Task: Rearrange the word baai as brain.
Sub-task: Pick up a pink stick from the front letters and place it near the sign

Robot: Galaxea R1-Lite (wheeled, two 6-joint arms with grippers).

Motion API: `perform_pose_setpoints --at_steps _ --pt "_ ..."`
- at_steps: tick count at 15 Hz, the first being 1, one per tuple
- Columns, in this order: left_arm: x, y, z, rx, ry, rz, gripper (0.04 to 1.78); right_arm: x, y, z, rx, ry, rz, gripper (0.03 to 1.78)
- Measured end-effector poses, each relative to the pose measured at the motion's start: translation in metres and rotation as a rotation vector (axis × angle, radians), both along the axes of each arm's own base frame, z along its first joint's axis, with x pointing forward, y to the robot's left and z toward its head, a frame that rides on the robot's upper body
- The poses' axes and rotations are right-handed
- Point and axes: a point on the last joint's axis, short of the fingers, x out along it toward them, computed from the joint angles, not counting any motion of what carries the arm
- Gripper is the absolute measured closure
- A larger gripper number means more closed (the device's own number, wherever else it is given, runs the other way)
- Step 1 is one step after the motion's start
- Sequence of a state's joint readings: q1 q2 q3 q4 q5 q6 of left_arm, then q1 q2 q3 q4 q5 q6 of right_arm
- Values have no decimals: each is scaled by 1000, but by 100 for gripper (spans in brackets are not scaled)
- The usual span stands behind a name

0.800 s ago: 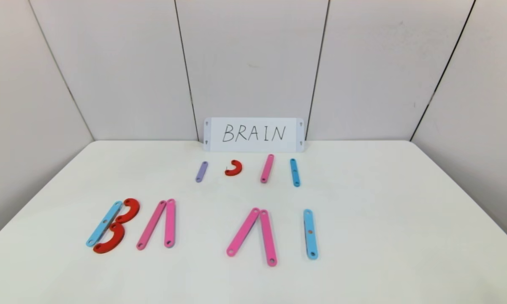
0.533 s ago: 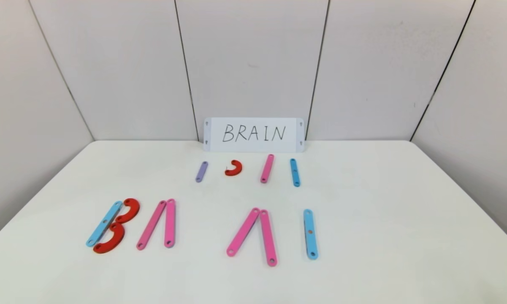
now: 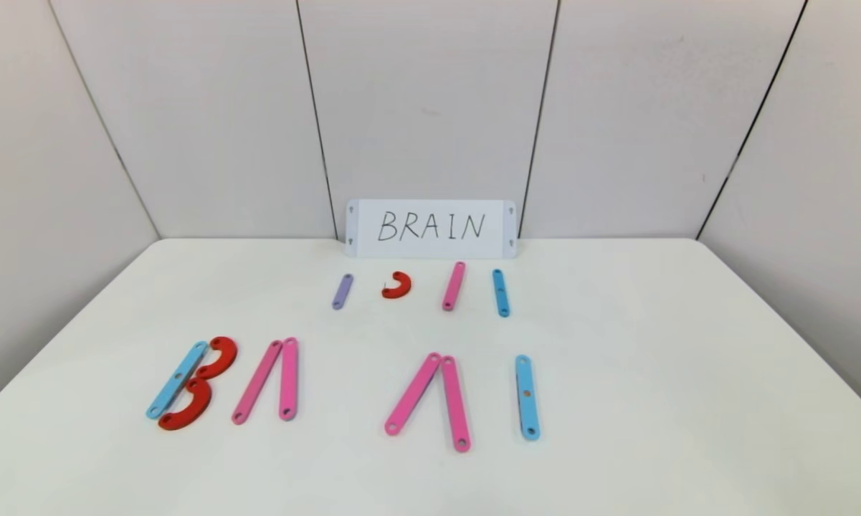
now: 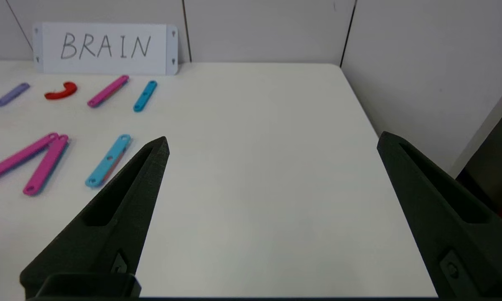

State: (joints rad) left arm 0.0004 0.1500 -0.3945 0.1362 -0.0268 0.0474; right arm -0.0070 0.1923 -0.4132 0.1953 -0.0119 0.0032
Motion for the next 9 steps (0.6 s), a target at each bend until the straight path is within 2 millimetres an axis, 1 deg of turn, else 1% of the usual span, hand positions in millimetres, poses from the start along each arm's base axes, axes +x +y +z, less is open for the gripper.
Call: perform_pose_setpoints --at_steps 1,3,5,7,8,9 --pt "0 0 21 1 -21 0 9 1 0 26 0 -26 -7 7" --pt "4 0 64 3 -47 0 9 5 1 71 1 -51 -26 7" --pt "14 0 105 6 -23 -3 9 11 1 115 1 -49 -44 7" --pt "31 0 138 9 31 -21 9 19 1 155 2 -29 -55 7" --pt "42 -1 153 11 67 -33 9 24 1 174 3 -8 -59 7" --pt "56 -1 165 12 122 -45 9 33 0 188 5 31 -61 7"
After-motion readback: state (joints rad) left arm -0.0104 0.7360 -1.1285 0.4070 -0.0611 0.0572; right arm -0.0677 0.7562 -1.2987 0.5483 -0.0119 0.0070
